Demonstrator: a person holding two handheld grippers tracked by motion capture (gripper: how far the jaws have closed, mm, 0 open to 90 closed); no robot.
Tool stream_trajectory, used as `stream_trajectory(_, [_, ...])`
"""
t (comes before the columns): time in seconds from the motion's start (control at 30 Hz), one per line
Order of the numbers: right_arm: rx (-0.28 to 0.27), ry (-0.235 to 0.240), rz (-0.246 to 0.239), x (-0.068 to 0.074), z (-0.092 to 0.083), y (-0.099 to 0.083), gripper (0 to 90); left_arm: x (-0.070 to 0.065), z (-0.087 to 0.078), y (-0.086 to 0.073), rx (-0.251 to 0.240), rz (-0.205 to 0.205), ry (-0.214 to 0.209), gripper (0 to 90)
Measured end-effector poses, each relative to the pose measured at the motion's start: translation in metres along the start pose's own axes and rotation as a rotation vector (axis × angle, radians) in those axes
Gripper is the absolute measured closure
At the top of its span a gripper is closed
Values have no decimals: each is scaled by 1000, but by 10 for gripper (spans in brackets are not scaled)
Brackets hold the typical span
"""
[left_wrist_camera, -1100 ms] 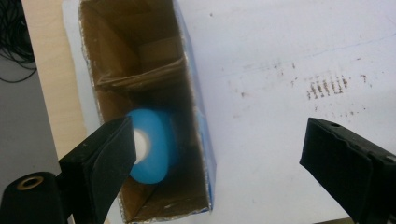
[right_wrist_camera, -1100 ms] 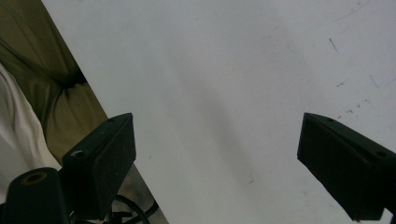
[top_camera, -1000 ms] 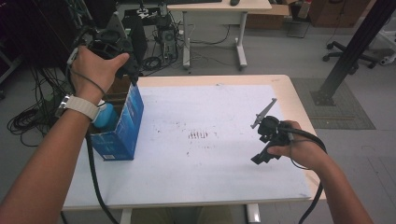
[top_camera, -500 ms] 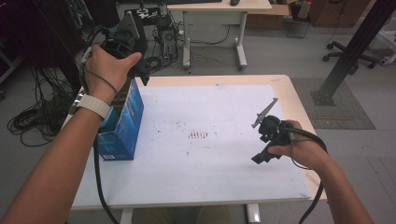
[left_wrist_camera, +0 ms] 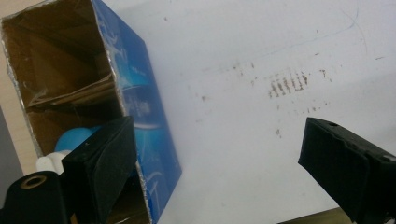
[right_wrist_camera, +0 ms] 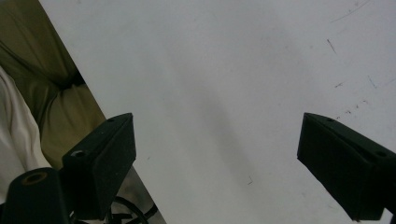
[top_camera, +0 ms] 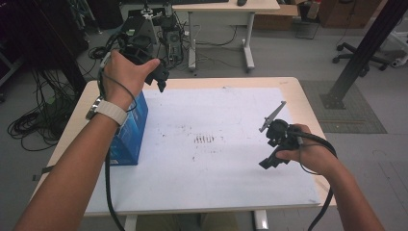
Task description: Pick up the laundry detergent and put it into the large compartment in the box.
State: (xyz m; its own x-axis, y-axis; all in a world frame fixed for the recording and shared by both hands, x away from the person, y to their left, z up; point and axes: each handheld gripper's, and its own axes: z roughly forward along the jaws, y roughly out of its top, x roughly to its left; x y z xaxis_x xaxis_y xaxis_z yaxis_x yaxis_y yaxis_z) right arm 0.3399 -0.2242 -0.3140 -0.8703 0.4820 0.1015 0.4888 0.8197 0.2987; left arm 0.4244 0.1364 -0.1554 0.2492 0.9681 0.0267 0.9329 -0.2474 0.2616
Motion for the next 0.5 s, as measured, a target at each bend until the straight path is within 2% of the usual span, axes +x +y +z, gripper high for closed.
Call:
stream_trajectory(0.4, [0, 4, -2, -1, 2, 2, 118, -8, 12, 1, 4, -19, -2, 119])
stream_trajectory(0.5, [-2, 4, -1, -1, 2, 1, 118, -10, 16, 2, 7, -9, 4, 119])
